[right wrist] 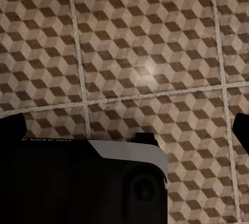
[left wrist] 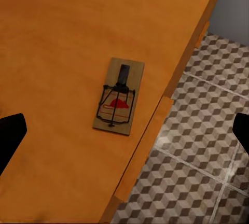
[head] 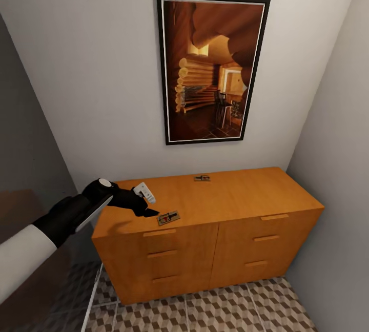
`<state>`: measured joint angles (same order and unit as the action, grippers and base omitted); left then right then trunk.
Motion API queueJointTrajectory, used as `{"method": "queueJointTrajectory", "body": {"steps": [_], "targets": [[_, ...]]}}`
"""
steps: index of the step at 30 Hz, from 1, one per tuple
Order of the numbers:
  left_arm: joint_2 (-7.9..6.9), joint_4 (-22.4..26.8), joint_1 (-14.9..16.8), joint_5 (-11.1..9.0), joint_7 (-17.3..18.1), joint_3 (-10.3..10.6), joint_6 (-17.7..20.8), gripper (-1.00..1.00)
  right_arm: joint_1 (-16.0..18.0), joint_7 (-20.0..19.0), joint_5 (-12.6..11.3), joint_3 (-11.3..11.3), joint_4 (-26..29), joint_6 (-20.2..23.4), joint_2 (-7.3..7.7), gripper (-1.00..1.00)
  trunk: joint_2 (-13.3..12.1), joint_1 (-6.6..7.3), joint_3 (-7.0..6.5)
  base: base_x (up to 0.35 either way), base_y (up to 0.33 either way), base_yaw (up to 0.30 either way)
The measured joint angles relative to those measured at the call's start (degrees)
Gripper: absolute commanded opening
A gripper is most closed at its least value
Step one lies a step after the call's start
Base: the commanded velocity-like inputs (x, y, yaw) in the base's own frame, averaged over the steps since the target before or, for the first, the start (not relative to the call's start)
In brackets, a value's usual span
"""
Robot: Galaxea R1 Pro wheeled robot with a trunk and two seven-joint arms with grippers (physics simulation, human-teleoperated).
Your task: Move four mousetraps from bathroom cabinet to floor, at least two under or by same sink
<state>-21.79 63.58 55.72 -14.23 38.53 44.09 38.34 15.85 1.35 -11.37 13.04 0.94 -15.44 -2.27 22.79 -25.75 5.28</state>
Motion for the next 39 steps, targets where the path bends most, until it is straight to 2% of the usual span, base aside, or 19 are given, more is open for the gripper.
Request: {"method": "queueJointTrajectory", "body": {"steps": [18, 29, 39], "targets": [[-0.48, 0.0, 0.0, 0.0, 0.0, -0.2, -0.2, 1.0, -0.3, -0.1, 0.0, 0.0, 0.0, 0.0, 0.08, 1.0, 0.0, 0.0, 0.13, 0.0, 0.0, 0.0], [-0.49, 0.3, 0.0, 0.0, 0.0, -1.6, -0.1, 1.0, -0.3, -0.1, 0.0, 0.0, 0.0, 0.0, 0.09, 1.0, 0.0, 0.0, 0.83, 0.0, 0.0, 0.0], [-0.49, 0.2, 0.0, 0.1, 0.0, -1.7, -0.1, 1.0, -0.4, -0.1, 0.0, 0.0, 0.0, 0.0, 0.09, 1.0, 0.0, 0.0, 1.6, 0.0, 0.0, 0.0]]}}
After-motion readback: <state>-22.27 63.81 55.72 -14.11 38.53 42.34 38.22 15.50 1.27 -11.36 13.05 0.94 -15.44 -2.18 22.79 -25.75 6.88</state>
